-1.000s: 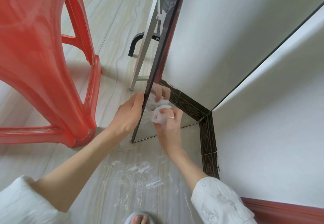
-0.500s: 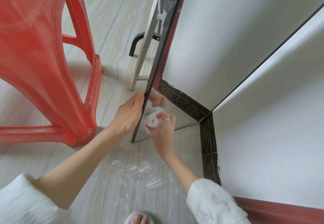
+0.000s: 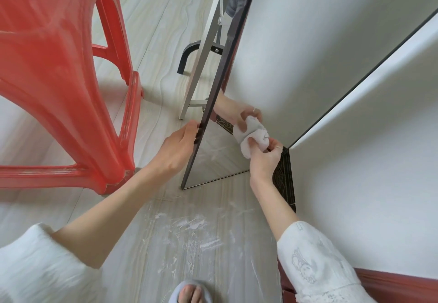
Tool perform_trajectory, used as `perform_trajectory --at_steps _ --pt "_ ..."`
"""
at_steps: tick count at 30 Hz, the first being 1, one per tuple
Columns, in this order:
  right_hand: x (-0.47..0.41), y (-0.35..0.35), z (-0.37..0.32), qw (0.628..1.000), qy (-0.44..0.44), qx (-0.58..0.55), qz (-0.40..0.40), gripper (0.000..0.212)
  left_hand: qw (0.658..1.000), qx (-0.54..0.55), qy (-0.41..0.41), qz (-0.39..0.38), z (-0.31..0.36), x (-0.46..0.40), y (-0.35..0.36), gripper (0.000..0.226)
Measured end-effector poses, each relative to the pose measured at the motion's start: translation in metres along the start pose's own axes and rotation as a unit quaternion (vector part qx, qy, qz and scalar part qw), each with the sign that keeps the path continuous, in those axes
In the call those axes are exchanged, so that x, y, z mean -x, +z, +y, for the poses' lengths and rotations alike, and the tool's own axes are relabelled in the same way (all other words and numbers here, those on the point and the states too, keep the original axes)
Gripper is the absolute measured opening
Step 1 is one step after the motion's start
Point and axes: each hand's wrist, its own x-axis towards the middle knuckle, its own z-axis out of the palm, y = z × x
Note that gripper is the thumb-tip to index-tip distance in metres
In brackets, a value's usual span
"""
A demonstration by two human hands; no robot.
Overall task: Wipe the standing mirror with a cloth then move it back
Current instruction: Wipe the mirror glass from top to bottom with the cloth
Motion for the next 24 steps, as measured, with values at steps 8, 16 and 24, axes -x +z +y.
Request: perform_trajectory --at_steps 8,16,24 --pt "0.067 0.023 0.002 0.982 -0.105 0.035 -0.152 0.028 1.0 0.009 0.014 -0.017 0.003 -0.001 -0.005 0.033" --pt "0.074 0.03 0.028 0.977 -0.126 0.066 -0.159 0.029 0.999 0.014 0.031 -0.019 0.002 -0.001 -0.005 0.041" --pt "0.079 0.045 0.095 0.981 0.093 0.076 -0.153 0.032 0.999 -0.003 0.047 -0.009 -0.012 0.001 0.004 0.047"
